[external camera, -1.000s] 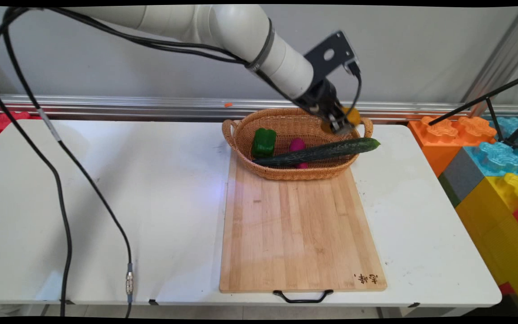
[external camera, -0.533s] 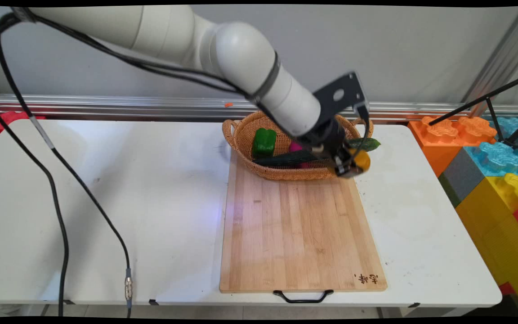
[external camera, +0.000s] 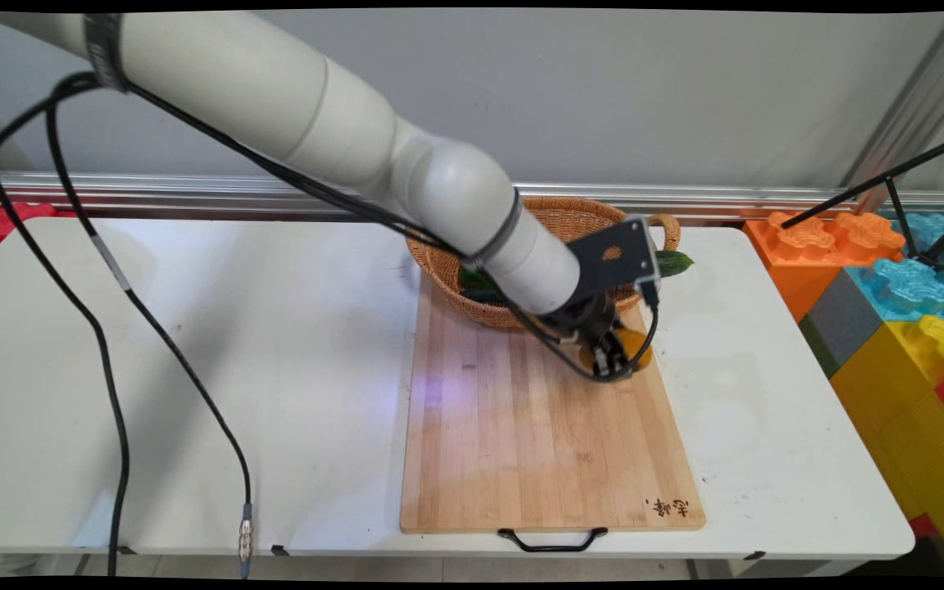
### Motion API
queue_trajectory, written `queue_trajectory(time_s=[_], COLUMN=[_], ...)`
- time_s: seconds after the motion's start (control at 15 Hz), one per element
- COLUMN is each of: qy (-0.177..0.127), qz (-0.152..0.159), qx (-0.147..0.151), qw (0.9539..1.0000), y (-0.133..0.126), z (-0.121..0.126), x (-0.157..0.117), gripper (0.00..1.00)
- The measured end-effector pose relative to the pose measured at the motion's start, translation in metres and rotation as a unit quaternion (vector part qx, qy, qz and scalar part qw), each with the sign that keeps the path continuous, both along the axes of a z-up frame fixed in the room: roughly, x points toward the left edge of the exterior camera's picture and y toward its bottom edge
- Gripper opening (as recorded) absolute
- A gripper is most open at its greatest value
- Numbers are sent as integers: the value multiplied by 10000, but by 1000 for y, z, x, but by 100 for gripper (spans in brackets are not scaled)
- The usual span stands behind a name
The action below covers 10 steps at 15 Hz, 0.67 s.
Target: Place the picked object on the cutting board
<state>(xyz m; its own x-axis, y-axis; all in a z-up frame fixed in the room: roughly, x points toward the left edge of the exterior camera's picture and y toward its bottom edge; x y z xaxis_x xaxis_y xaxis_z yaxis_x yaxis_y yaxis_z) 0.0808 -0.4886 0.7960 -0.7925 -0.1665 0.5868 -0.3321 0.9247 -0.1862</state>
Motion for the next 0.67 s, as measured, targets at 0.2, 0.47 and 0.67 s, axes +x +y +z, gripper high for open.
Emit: queue_trajectory(time_s=[0.2, 0.47, 0.67], qy=[-145, -235, -202], qz=[6, 37, 90], qx=[31, 20, 39], qw=[9999, 9997, 9997], y=[3, 4, 2], z=[-22, -34, -29], x=[-2, -4, -7], gripper=[0, 100, 100])
